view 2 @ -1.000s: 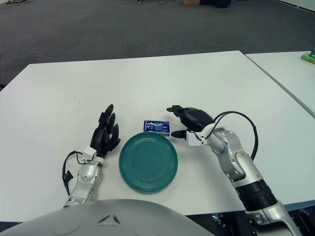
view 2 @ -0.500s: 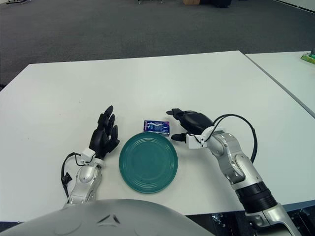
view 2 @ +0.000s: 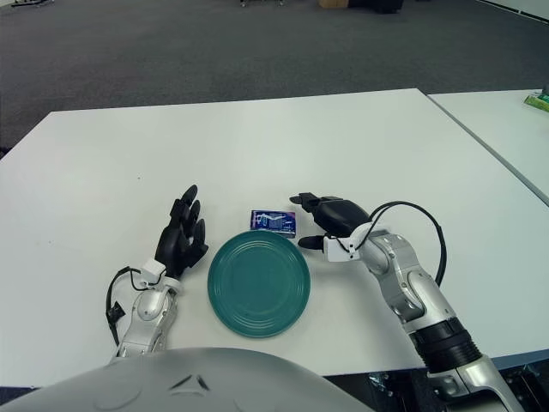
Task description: Put the gum into the plate.
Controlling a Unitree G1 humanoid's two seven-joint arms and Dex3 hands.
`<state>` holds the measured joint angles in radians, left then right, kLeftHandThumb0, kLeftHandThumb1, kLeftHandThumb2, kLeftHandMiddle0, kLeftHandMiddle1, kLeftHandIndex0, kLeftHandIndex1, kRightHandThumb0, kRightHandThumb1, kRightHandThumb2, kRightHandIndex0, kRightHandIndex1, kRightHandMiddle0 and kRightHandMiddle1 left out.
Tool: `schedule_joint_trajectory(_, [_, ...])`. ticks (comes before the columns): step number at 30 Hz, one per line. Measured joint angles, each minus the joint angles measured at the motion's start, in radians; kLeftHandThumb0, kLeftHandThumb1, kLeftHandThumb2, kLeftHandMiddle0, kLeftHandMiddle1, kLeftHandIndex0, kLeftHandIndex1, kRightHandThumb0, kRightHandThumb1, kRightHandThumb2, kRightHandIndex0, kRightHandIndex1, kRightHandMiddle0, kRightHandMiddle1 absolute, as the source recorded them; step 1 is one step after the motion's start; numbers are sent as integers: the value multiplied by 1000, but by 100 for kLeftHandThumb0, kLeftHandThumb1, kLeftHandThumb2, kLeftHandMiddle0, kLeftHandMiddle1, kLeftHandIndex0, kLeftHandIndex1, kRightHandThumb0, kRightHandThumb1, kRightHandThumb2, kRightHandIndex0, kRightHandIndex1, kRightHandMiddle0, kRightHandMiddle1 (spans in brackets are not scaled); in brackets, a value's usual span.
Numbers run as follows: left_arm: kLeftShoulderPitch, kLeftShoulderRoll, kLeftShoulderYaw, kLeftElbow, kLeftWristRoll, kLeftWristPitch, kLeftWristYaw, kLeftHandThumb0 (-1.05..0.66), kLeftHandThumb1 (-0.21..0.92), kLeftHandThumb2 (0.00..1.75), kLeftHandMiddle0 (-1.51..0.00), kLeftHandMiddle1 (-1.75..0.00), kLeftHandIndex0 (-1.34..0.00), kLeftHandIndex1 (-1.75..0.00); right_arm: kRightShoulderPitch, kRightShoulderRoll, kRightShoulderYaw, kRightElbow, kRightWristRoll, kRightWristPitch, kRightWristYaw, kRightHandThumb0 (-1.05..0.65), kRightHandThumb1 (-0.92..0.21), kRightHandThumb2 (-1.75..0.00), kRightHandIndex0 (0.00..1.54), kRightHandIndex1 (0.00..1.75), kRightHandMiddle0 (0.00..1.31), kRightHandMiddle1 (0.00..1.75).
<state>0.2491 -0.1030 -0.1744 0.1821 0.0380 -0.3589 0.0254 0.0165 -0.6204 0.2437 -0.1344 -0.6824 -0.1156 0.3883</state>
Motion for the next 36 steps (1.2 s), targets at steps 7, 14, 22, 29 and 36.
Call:
schedule_joint_trajectory(7, [6, 0, 0, -7, 1, 1, -1, -89, 92, 69, -11, 0, 0, -36, 0, 3, 7, 17, 0, -2, -12, -81, -92, -39, 28, 1, 0, 34])
schedule_joint_trajectory(14, [5, 0, 0, -6, 7, 3, -1, -90, 92, 70, -12, -1, 0, -37, -1, 8, 20, 47, -1, -16, -38, -80, -92, -35, 28, 0, 0, 36])
schedule_joint_trajectory(22, [5, 0, -1, -5, 8, 6, -1, -90, 92, 71, -13, -1, 0, -38, -14, 11, 28, 78, -3, -26, -57, -81, -92, -35, 28, 1, 0, 38])
schedule_joint_trajectory(29, [5, 0, -2, -5, 9, 5, -1, -90, 92, 73, -13, -1, 0, -37, -38, 20, 41, 104, -5, -25, -71, -81, -92, -35, 30, 1, 0, 38])
schedule_joint_trajectory(36, [5, -1, -4, -5, 10, 5, 2, -91, 92, 73, -15, -1, 0, -40, -46, 21, 47, 114, -13, -26, -78, -79, -92, -34, 29, 1, 0, 37])
